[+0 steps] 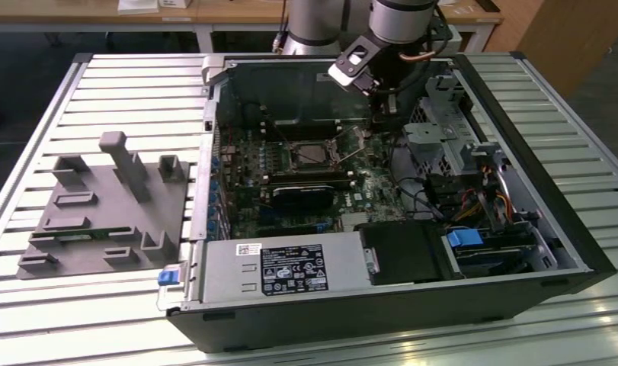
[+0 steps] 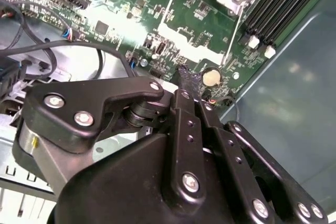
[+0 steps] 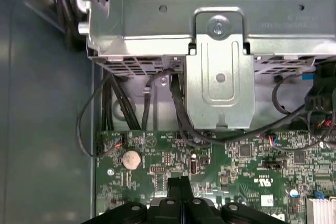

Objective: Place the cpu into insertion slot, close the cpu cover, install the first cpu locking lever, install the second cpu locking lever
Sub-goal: 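Close the cpu cover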

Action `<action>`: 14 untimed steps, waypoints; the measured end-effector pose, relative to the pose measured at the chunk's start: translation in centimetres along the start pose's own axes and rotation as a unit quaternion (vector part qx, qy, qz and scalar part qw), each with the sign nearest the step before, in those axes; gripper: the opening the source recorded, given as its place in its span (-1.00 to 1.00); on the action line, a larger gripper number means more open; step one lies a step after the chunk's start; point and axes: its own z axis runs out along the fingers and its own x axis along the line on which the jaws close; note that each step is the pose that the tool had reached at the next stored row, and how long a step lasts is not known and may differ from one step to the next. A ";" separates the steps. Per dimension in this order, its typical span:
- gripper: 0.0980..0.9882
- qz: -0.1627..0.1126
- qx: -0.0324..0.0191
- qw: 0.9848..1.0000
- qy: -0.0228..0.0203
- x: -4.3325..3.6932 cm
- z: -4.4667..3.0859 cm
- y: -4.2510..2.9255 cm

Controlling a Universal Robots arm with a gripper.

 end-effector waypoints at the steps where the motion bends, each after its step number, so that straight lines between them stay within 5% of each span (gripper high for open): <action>1: -0.98 0.000 0.000 1.000 0.000 0.00 0.06 0.07; 14: -0.98 0.000 0.008 1.000 -0.001 -0.05 1.76 0.38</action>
